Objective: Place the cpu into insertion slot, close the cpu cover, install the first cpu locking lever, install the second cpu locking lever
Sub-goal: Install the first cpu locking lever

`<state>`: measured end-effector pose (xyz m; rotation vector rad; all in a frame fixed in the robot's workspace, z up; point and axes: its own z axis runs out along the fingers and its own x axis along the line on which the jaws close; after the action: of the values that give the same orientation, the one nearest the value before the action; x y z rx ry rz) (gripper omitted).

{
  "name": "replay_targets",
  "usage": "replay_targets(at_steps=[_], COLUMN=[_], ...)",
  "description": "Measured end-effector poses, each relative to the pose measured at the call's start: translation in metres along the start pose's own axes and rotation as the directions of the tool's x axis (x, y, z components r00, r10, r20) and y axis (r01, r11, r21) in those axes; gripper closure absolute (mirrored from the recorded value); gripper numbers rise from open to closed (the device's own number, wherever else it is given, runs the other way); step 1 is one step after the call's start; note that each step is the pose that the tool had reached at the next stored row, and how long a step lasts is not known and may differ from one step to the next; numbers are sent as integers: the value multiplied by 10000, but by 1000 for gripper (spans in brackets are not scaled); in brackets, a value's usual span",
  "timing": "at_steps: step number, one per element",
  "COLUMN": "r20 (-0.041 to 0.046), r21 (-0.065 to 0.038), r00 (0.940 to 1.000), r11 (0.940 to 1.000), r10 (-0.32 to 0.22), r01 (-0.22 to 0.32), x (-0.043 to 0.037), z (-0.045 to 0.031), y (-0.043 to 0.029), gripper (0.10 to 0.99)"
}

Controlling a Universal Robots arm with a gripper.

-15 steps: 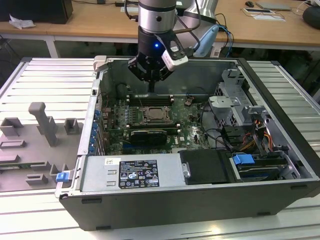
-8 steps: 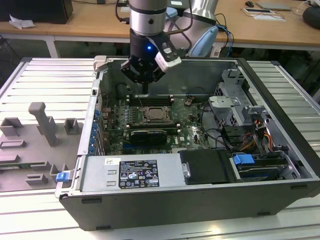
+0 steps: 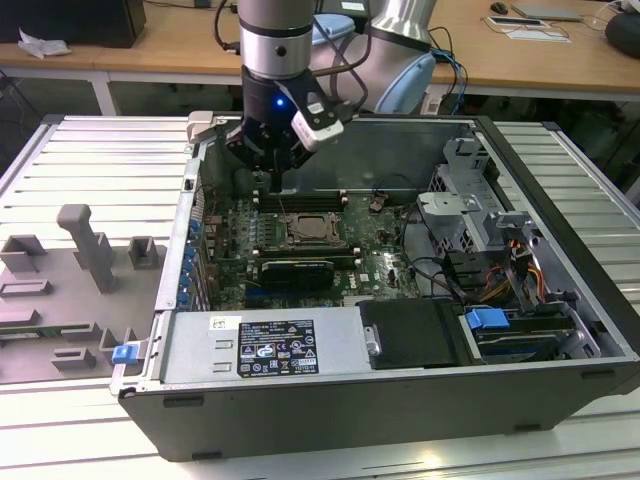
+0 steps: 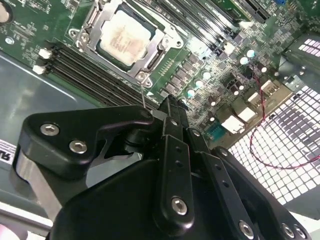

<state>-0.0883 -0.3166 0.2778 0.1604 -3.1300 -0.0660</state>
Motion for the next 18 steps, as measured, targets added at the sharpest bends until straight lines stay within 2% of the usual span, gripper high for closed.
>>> replay_targets(at_steps=[4,8,11,13,18], r20=[-1,7,9,13,14], r21=[1,-14,-45,-87,-93], r00=[10000,10000,10000,10000,10000], r11=[10000,10000,10000,10000,10000], r10=[0,0,-1,5,10], r01=[0,0,1,-5,-10], x=[45,122,129,125,116], z=[30,51,77,101,133], y=[3,11,23,62,144], gripper=[980,980,980,980,980])
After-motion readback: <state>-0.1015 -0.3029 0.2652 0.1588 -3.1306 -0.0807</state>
